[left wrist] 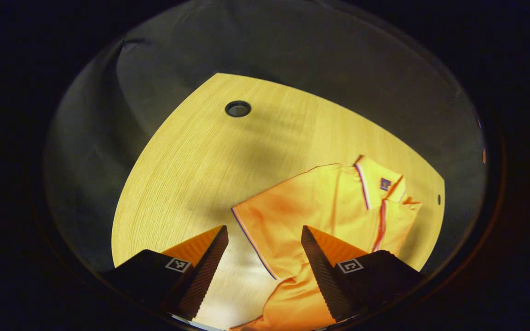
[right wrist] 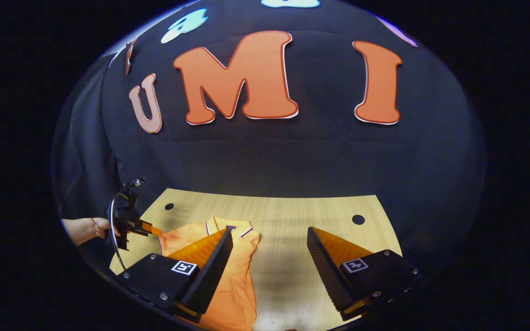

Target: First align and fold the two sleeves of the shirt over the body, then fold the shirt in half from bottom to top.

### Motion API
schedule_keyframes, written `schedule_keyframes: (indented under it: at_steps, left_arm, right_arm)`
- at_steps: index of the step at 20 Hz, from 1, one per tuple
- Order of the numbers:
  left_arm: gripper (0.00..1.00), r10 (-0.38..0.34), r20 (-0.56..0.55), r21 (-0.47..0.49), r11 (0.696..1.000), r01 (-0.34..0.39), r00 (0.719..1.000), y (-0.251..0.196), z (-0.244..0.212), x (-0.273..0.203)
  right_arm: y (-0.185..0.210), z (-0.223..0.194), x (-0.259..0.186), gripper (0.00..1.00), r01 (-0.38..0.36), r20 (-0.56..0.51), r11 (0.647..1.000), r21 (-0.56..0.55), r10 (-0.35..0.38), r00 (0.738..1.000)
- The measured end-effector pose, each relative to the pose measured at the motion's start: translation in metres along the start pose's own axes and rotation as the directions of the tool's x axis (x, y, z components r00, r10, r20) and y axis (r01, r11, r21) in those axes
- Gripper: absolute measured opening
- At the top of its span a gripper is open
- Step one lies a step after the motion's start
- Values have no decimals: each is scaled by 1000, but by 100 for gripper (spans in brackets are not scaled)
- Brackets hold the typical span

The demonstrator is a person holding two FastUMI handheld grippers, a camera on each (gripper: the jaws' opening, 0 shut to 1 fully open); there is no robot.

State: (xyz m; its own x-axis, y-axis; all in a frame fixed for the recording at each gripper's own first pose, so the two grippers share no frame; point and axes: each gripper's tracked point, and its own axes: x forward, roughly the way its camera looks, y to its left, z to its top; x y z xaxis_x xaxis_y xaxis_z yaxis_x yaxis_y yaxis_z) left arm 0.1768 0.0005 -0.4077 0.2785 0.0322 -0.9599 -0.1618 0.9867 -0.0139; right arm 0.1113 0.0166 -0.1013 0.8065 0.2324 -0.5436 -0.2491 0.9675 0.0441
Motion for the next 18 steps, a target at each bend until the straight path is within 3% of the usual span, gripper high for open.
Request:
schedule_keyframes:
  at_steps: [4, 9, 11, 15, 16, 17, 18]
  left_arm:
    - [99, 47, -64, -98, 994, -53, 997, 12, -15, 31]
    - [100, 82, -104, -95, 991, -92, 991, 16, -25, 44]
    - [93, 101, -109, -93, 989, -111, 989, 17, -25, 45]
    - [58, 94, -105, -92, 990, -104, 990, 7, -27, 45]
    - [36, 82, -89, -104, 990, -91, 993, 2, -25, 46]
    - [26, 58, -65, -101, 993, -65, 996, 0, -23, 44]
    - [25, 42, -49, -91, 995, -47, 998, -2, -21, 44]
  right_arm:
    - [-14, -10, -8, 99, 8, -15, 1000, 20, -8, 1000]
    - [-21, -24, -11, 99, 1, -51, 999, 44, 2, 999]
    - [-19, -25, -11, 99, -5, -54, 998, 55, 8, 998]
    - [-17, -26, -15, 99, -18, -54, 998, 60, 21, 998]
    - [-17, -26, -17, 99, -18, -55, 998, 60, 21, 998]
    - [-18, -26, -17, 99, -16, -55, 998, 58, 19, 998]
    - [-20, -26, -17, 99, -11, -52, 998, 54, 14, 999]
